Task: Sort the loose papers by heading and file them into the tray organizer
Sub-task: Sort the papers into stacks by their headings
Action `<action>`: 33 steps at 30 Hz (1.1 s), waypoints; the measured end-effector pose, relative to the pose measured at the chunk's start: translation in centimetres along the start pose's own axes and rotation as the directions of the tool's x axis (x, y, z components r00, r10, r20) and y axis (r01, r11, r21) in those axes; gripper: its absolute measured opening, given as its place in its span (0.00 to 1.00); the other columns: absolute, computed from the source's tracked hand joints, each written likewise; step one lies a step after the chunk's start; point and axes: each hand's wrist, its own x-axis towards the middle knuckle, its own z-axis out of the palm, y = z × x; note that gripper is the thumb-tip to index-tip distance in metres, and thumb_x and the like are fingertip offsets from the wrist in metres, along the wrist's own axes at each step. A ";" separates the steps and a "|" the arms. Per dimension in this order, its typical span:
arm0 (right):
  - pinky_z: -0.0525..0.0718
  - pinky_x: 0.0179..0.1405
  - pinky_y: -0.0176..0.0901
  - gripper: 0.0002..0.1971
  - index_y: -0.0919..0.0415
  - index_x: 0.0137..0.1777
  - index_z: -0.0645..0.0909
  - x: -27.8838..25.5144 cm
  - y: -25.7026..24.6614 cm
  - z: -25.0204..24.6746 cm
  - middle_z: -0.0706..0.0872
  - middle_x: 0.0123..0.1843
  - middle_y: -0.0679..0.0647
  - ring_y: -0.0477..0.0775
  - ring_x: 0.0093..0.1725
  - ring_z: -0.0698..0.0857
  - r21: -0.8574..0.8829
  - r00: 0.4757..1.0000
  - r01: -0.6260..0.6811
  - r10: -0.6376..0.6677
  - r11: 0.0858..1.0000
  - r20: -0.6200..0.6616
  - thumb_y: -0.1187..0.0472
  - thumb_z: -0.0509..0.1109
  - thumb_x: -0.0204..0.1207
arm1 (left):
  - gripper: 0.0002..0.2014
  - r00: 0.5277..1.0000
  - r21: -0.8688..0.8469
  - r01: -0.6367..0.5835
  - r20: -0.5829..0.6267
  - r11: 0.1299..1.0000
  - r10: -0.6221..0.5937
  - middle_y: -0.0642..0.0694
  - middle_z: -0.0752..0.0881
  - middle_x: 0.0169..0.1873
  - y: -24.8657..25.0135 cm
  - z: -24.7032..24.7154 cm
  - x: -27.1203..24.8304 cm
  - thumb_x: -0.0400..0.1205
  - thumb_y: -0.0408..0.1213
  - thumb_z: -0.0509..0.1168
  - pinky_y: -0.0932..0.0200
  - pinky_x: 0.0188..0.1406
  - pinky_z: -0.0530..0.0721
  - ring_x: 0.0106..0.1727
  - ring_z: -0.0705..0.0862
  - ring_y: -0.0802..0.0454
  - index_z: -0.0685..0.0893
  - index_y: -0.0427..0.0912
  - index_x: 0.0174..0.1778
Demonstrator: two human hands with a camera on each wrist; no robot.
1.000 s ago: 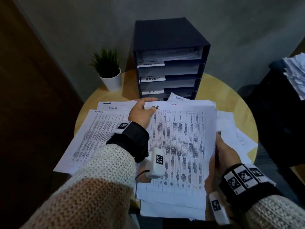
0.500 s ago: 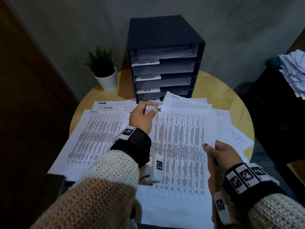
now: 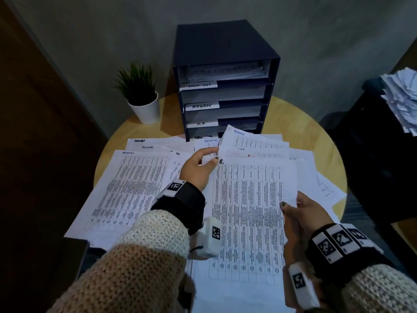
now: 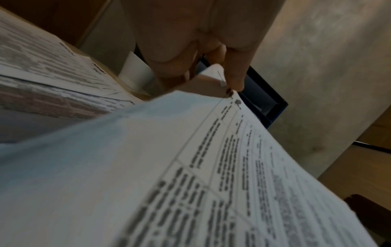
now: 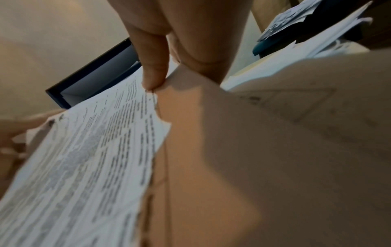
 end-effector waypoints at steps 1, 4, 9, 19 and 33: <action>0.82 0.28 0.26 0.15 0.55 0.45 0.80 -0.1 -0.2 0.1 0.90 0.30 0.42 0.37 0.30 0.87 0.033 1.000 0.006 -0.006 0.999 0.003 0.77 0.63 0.77 | 0.11 1.000 0.015 -0.009 0.005 1.000 0.009 0.56 0.83 0.42 -0.1 -0.1 -0.1 0.81 0.35 0.67 0.64 0.49 0.77 0.46 0.79 0.58 0.88 0.60 0.47; 0.84 0.31 0.29 0.16 0.58 0.49 0.81 0.0 0.0 0.3 0.91 0.34 0.48 0.47 0.35 0.88 0.109 0.999 -0.029 0.028 0.994 0.015 0.80 0.62 0.76 | 0.11 1.000 -0.021 0.023 0.008 1.000 -0.022 0.47 0.83 0.38 -0.6 -0.4 -0.6 0.82 0.33 0.65 0.67 0.42 0.77 0.40 0.78 0.53 0.89 0.53 0.47; 0.83 0.58 0.49 0.19 0.63 0.61 0.79 0.6 0.5 0.2 0.89 0.53 0.58 0.59 0.55 0.85 0.122 0.993 -0.116 0.115 0.986 0.017 0.72 0.73 0.70 | 0.13 0.994 -0.119 0.110 -0.005 0.987 -0.112 0.40 0.90 0.49 -0.7 -1.3 -0.7 0.79 0.24 0.66 0.55 0.59 0.83 0.54 0.87 0.44 0.91 0.45 0.43; 0.77 0.54 0.44 0.15 0.66 0.55 0.77 0.5 0.1 -0.5 0.84 0.50 0.56 0.61 0.57 0.83 -0.366 0.989 -0.135 0.103 0.921 -0.105 0.62 0.75 0.72 | 0.19 0.991 -0.138 0.133 0.018 0.981 -0.132 0.48 0.89 0.48 -1.0 0.2 -0.5 0.74 0.21 0.71 0.52 0.62 0.83 0.53 0.87 0.50 0.89 0.49 0.53; 0.75 0.59 0.50 0.18 0.73 0.65 0.73 0.4 -2.1 -1.7 0.80 0.65 0.71 0.68 0.64 0.79 -0.554 0.934 -0.280 0.089 0.784 -0.347 0.66 0.67 0.78 | 0.13 0.934 -0.039 0.353 -0.039 0.935 -0.355 0.37 0.86 0.56 -1.9 0.7 0.8 0.86 0.33 0.55 0.58 0.52 0.86 0.54 0.84 0.41 0.85 0.37 0.56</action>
